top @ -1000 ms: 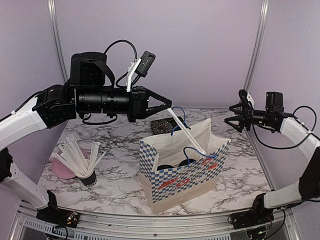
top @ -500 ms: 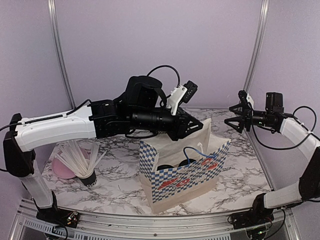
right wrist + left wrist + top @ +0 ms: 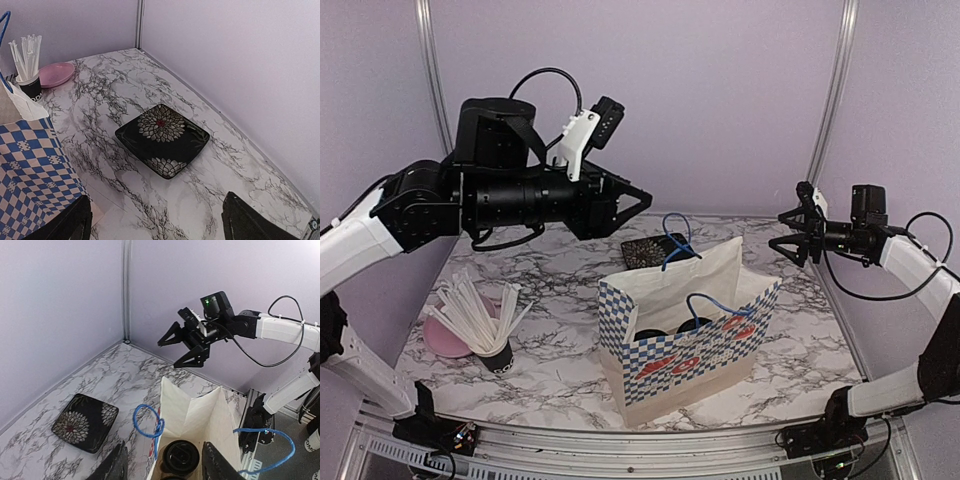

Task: Pack the takeout coffee

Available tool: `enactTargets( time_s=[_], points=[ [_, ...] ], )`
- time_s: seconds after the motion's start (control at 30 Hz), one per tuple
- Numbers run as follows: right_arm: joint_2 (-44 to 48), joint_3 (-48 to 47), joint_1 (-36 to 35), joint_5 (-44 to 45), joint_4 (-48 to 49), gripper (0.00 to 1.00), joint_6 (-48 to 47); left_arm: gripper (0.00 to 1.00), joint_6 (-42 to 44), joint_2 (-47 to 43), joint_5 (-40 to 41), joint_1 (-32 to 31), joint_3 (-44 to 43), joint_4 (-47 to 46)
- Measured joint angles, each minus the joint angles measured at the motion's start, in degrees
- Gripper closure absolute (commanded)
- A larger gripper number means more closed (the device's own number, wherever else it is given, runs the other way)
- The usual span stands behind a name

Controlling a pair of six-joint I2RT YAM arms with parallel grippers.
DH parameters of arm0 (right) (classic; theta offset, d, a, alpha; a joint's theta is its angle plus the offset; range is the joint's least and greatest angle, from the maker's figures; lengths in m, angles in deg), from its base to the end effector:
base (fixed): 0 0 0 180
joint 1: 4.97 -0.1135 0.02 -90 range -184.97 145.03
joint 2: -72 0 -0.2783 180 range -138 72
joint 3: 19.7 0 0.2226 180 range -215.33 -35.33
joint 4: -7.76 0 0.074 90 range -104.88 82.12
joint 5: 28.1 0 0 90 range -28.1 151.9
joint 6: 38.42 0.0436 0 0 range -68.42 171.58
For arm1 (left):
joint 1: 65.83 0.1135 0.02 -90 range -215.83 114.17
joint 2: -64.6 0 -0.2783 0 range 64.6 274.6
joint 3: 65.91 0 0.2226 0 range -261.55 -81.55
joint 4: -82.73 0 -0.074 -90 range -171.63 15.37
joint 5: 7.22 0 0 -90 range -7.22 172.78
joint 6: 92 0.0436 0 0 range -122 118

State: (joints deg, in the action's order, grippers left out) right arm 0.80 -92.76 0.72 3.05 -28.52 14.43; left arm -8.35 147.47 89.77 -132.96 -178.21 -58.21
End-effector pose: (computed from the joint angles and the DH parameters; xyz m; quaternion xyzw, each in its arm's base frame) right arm 0.2350 0.0141 0.3296 -0.4294 0.6796 0.2563 0.5368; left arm 0.1195 -0.2697 0.4794 0.3518 0.6777 -0.3479 0.5440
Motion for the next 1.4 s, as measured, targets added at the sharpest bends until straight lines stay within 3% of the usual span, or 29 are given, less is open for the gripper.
enactTargets(
  time_s=[0.23, 0.6, 0.97, 1.17, 1.4],
  points=[
    [-0.02, 0.00, 0.02, 0.09, 0.00, 0.13, -0.39, 0.49, -5.01, -6.99, 10.32, 0.00, 4.42, 15.69],
    [-0.07, 0.00, 0.00, 0.35, 0.00, 0.13, -0.42, 0.52, -12.72, -6.43, 20.39, 0.00, 14.43, 34.69],
    [-0.07, 0.37, 0.02, 0.39, -0.02, 0.13, -0.57, 0.53, -16.24, -0.48, 24.90, 0.00, 17.25, 40.35],
    [-0.07, 0.37, 0.00, 0.39, 0.00, 0.13, -0.63, 0.59, -16.87, 0.70, 26.97, 0.00, 17.70, 42.49],
    [-0.07, 0.37, 0.02, 0.39, 0.00, 0.13, -0.70, 0.75, -16.90, 2.14, 27.71, 0.00, 18.18, 43.17]
  ],
)
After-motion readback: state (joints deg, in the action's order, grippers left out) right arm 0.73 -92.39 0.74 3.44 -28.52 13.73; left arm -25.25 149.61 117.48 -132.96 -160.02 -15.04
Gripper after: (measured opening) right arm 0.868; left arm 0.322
